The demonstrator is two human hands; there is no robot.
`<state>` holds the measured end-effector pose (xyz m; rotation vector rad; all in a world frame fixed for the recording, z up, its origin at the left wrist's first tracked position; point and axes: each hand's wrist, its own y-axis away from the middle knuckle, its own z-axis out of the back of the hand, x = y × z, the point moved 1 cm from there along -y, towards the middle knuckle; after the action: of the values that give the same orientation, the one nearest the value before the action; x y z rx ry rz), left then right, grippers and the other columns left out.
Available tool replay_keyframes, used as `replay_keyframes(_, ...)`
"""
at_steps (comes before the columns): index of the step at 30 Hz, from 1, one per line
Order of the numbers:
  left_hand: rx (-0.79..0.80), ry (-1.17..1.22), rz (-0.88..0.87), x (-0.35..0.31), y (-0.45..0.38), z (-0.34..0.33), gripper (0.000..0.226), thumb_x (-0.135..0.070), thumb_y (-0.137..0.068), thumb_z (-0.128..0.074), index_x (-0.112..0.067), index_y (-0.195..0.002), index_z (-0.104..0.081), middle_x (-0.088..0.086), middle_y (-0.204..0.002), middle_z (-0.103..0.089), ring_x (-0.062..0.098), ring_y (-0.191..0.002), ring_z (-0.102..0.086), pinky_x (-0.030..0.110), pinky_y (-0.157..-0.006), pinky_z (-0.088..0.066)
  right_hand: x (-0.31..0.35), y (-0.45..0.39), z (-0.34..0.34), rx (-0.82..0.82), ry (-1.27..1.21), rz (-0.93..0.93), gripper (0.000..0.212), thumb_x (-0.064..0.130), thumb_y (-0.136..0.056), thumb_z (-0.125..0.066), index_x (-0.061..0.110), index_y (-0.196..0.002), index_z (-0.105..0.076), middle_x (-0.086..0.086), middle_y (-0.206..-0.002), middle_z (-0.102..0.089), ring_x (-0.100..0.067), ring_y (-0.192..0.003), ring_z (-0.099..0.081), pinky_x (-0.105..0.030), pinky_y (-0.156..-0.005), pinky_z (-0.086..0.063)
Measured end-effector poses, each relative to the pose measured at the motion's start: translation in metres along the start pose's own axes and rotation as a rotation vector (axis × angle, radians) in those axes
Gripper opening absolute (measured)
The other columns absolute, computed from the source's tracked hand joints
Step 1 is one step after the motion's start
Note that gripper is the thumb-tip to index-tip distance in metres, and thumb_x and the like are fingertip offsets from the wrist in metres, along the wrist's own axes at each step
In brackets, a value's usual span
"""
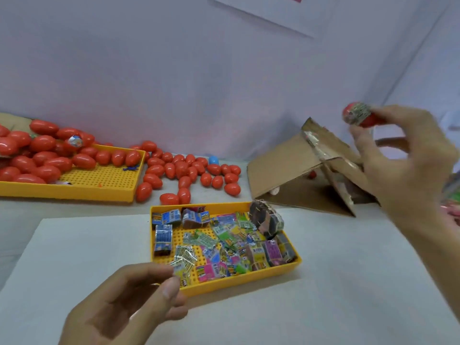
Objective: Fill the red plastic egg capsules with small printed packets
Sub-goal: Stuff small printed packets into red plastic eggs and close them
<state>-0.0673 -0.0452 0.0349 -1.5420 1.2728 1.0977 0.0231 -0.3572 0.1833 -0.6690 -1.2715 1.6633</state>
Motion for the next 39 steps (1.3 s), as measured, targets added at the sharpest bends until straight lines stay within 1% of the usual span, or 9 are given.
replay_keyframes(4,0.049,-0.001,0.121,-0.001,0.004,-0.003,0.018,0.009,-0.060,-0.088,-0.001,-0.062,-0.074,0.028,-0.066,-0.068,0.036,-0.058,-0.070,0.040,-0.051,-0.061,-0.065,-0.034,0.005,0.116,0.031,-0.745,0.027,0.024,-0.084,-0.069,0.024,-0.112,-0.068,0.004,-0.117,-0.062,-0.017,-0.112,-0.058,-0.040,-0.097,-0.051)
replay_keyframes(8,0.049,0.008,0.230,0.003,-0.004,-0.004,0.009,0.013,-0.073,-0.073,0.008,-0.066,-0.070,0.027,-0.061,-0.067,0.049,-0.073,-0.068,0.054,-0.066,-0.057,-0.021,-0.013,-0.002,-0.165,-0.478,-1.041,0.015,0.014,-0.090,-0.058,0.023,-0.085,-0.069,0.008,-0.089,-0.070,-0.008,-0.088,-0.067,-0.027,-0.069,-0.054)
replay_keyframes(11,0.006,-0.007,0.144,0.001,-0.004,-0.003,0.007,0.001,-0.066,-0.067,0.000,-0.063,-0.073,0.026,-0.062,-0.068,0.045,-0.066,-0.069,0.051,-0.070,-0.055,0.041,0.037,-0.020,-0.024,-0.887,-1.057,0.015,0.011,-0.091,-0.056,0.015,-0.082,-0.067,0.001,-0.074,-0.068,-0.010,-0.064,-0.062,-0.022,-0.049,-0.044)
replay_keyframes(13,-0.035,-0.031,0.047,-0.004,-0.002,-0.001,0.012,-0.012,-0.056,-0.076,-0.009,-0.068,-0.075,0.022,-0.062,-0.069,0.035,-0.057,-0.070,0.045,-0.057,-0.061,0.087,0.076,-0.036,0.174,-1.085,-1.045,0.012,0.015,-0.087,-0.060,0.012,-0.081,-0.070,-0.006,-0.075,-0.067,-0.013,-0.059,-0.060,-0.023,-0.042,-0.043)
replay_keyframes(16,-0.014,-0.016,-0.014,-0.003,-0.002,0.004,0.020,-0.025,-0.072,-0.088,-0.010,-0.073,-0.075,0.019,-0.064,-0.069,0.031,-0.058,-0.070,0.028,-0.055,-0.059,0.136,0.120,-0.057,0.448,-1.286,-1.070,0.011,0.017,-0.078,-0.070,0.010,-0.085,-0.075,-0.016,-0.075,-0.066,-0.020,-0.055,-0.059,-0.026,-0.036,-0.041)
replay_keyframes(24,-0.204,-0.047,-0.065,-0.020,-0.068,0.050,0.010,-0.004,-0.088,-0.068,-0.011,-0.091,-0.074,0.009,-0.078,-0.070,0.022,-0.071,-0.070,0.029,-0.066,-0.058,0.165,0.168,-0.069,0.789,-1.285,-0.991,0.012,0.024,-0.078,-0.075,0.014,-0.083,-0.077,-0.020,-0.067,-0.066,-0.026,-0.051,-0.062,-0.031,-0.037,-0.045)
replay_keyframes(29,-0.263,-0.812,-0.249,-0.030,-0.181,0.070,0.021,0.000,-0.090,-0.063,-0.010,-0.106,-0.072,0.004,-0.104,-0.072,0.012,-0.094,-0.065,0.018,-0.081,-0.053,0.165,0.175,-0.073,0.858,-1.275,-0.972,0.012,0.023,-0.078,-0.066,0.019,-0.083,-0.076,-0.016,-0.068,-0.067,-0.023,-0.053,-0.062,-0.030,-0.039,-0.046)
replay_keyframes(33,-0.180,-1.453,-0.201,-0.020,-0.250,0.081,0.032,-0.005,-0.088,-0.057,-0.008,-0.117,-0.070,0.015,-0.116,-0.068,0.031,-0.107,-0.062,0.035,-0.089,-0.051,0.163,0.175,-0.072,0.911,-1.280,-0.963,0.011,0.026,-0.080,-0.066,0.022,-0.085,-0.075,-0.013,-0.070,-0.069,-0.021,-0.056,-0.064,-0.029,-0.042,-0.047)
replay_keyframes(39,-0.169,-1.676,-0.315,-0.007,-0.266,0.090,0.020,-0.006,-0.087,-0.060,-0.003,-0.101,-0.074,0.023,-0.109,-0.065,0.041,-0.101,-0.058,0.047,-0.088,-0.047,0.159,0.175,-0.073,0.933,-1.268,-0.923,0.012,0.032,-0.083,-0.065,0.025,-0.085,-0.074,-0.007,-0.070,-0.070,-0.020,-0.058,-0.066,-0.031,-0.044,-0.048)
